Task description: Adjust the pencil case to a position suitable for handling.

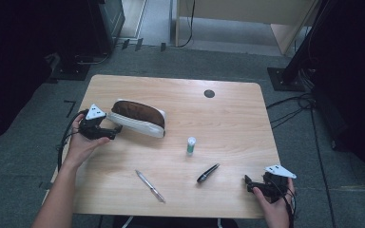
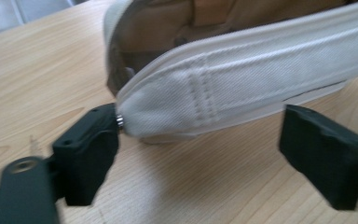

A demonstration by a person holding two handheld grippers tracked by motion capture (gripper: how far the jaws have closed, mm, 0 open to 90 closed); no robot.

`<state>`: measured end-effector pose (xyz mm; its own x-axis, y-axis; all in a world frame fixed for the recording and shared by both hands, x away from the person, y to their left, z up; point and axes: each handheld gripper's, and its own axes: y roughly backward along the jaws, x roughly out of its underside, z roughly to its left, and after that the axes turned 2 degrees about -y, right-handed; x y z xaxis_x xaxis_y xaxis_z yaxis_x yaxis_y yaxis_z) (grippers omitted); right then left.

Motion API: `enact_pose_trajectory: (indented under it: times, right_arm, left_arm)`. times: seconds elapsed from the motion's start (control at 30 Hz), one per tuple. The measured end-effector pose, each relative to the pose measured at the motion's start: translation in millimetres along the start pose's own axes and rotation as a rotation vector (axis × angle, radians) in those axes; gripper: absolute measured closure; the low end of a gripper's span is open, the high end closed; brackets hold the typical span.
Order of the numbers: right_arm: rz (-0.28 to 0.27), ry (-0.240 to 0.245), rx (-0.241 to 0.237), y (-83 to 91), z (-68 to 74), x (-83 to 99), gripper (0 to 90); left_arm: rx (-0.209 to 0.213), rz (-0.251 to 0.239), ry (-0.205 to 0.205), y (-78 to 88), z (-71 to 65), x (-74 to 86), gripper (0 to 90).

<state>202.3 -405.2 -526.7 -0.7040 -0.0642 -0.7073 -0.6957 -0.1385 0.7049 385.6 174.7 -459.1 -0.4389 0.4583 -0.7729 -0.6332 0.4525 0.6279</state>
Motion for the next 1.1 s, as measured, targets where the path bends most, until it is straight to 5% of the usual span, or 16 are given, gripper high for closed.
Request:
enact_pose_trajectory:
  times: [0.17, 0.33, 0.5, 0.67, 0.8, 0.93, 1.1]
  right_arm:
    - [0.0, 0.0, 0.0, 0.0, 0.0, 0.0, 0.0]
    - [0.0, 0.0, 0.0, 0.0, 0.0, 0.0, 0.0]
    - [0.0, 0.0, 0.0, 0.0, 0.0, 0.0, 0.0]
    - [0.0, 0.0, 0.0, 0.0, 0.0, 0.0, 0.0]
    - [0.0, 0.0, 0.0, 0.0, 0.0, 0.0, 0.0]
    - [0.0, 0.0, 0.0, 0.0, 0.0, 0.0, 0.0]
    - [0.0, 0.0, 0.0, 0.0, 0.0, 0.0, 0.0]
  left_arm:
    - [0.034, -0.013, -0.066, 3.0, -12.8, 0.0, 27.1]
    - [0.019, -0.037, -0.058, -1.5, -9.4, -4.6, 24.8]
    - [0.057, -0.037, -0.126, -8.0, -11.7, -10.1, 20.3]
    - [0.033, -0.022, -0.192, -14.9, -13.9, -10.3, 20.7]
    - [-0.012, -0.003, -0.264, -19.8, -17.6, -9.6, 27.6]
    - [-0.028, -0.017, -0.288, -21.8, -21.4, -9.8, 34.4]
    - [-0.045, -0.046, -0.371, -20.5, -33.5, -9.4, 52.3]
